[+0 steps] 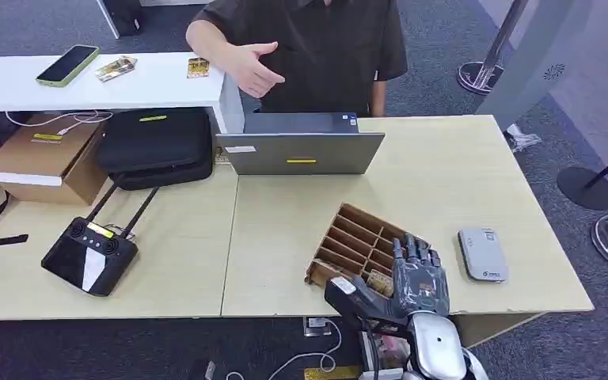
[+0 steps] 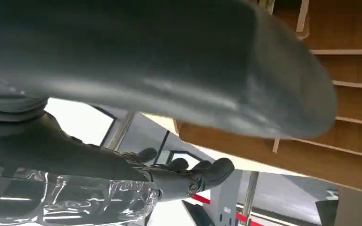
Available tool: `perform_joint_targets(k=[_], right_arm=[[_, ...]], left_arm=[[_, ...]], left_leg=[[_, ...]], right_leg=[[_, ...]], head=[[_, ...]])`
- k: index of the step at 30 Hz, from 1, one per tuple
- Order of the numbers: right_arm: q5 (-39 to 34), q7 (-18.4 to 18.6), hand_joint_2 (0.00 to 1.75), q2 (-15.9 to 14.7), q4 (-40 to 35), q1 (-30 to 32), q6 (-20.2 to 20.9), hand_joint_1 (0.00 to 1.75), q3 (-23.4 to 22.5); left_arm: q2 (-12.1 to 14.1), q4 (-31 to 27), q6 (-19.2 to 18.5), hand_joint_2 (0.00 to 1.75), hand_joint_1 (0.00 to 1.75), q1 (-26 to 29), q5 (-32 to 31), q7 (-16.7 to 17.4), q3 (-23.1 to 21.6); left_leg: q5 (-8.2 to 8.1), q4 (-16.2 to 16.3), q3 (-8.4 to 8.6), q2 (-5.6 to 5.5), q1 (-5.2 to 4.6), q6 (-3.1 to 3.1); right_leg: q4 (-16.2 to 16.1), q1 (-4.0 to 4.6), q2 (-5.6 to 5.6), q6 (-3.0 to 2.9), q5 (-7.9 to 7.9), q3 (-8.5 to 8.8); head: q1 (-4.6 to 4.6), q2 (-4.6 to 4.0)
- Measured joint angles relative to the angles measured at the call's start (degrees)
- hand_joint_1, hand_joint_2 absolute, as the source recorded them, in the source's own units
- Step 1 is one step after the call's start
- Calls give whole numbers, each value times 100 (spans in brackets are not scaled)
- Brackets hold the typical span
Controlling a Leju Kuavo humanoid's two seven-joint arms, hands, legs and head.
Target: Pass the card to the sensor for recognition and then transmit it.
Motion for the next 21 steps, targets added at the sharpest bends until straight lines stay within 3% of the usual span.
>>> perform_joint_targets(k=[21], right_arm=[[162, -57, 0, -4, -37, -102, 35, 0, 61]], left_arm=[[-15, -28, 48, 0, 0, 17, 208, -35, -188]], left_leg=[[0, 0, -1, 0, 0, 0]], right_leg=[[0, 0, 0, 0, 0, 1]], head=[[0, 0]])
